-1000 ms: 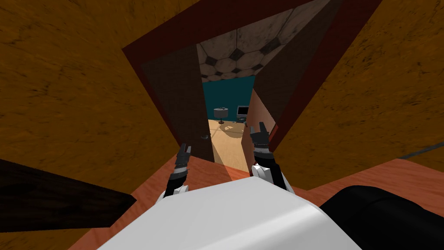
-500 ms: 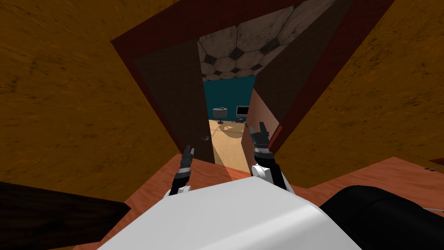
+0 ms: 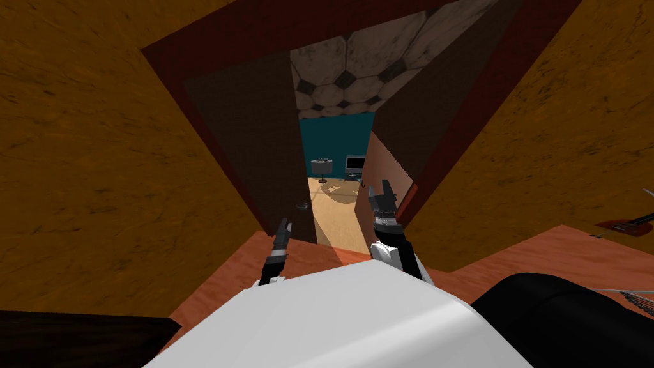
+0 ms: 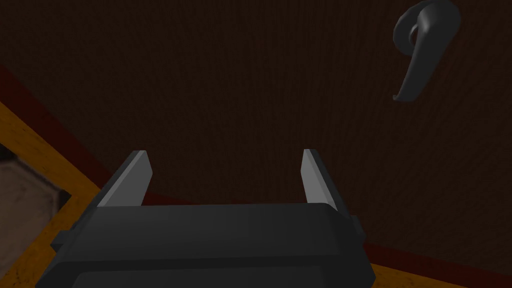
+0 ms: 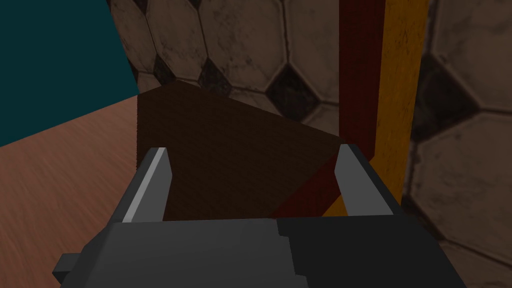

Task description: Push the door open

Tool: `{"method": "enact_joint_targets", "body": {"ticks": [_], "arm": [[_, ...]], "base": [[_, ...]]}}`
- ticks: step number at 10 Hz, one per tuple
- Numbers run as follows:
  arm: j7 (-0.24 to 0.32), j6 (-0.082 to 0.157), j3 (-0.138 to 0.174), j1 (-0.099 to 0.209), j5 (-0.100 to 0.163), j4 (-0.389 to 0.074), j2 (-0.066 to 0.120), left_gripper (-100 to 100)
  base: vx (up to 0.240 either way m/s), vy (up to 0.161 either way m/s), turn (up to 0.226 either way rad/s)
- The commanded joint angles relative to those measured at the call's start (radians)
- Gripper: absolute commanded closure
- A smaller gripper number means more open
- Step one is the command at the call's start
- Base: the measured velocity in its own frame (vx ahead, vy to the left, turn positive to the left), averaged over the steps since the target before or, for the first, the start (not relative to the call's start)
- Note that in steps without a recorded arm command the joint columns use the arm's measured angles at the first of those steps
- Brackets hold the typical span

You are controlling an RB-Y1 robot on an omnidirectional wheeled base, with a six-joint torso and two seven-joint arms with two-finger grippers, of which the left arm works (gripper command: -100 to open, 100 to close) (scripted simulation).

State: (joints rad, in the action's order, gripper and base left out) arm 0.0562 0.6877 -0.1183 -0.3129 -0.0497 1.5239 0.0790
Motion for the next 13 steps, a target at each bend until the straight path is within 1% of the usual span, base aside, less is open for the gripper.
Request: {"method": "enact_joint_targets", "body": {"ticks": [1, 4, 5, 9, 13], "arm": [[0.004, 0.001, -0.013, 0.01, 0.0, -0.05, 0.002, -100], [0.007, 0.011, -0.033, 0.039, -0.001, -0.155, 0.002, -100], [0.007, 0.011, -0.033, 0.039, -0.001, -0.157, 0.002, -100], [0.011, 0.024, -0.058, 0.074, -0.002, -0.283, -0.001, -100], [0.014, 0.035, -0.079, 0.103, -0.003, -0.387, -0.005, -100]], "base": [[0.081, 0.105, -0.096], [0.081, 0.105, -0.088], [0.053, 0.063, -0.029], [0.06, 0.082, -0.072], [0.079, 0.094, -0.069]]}}
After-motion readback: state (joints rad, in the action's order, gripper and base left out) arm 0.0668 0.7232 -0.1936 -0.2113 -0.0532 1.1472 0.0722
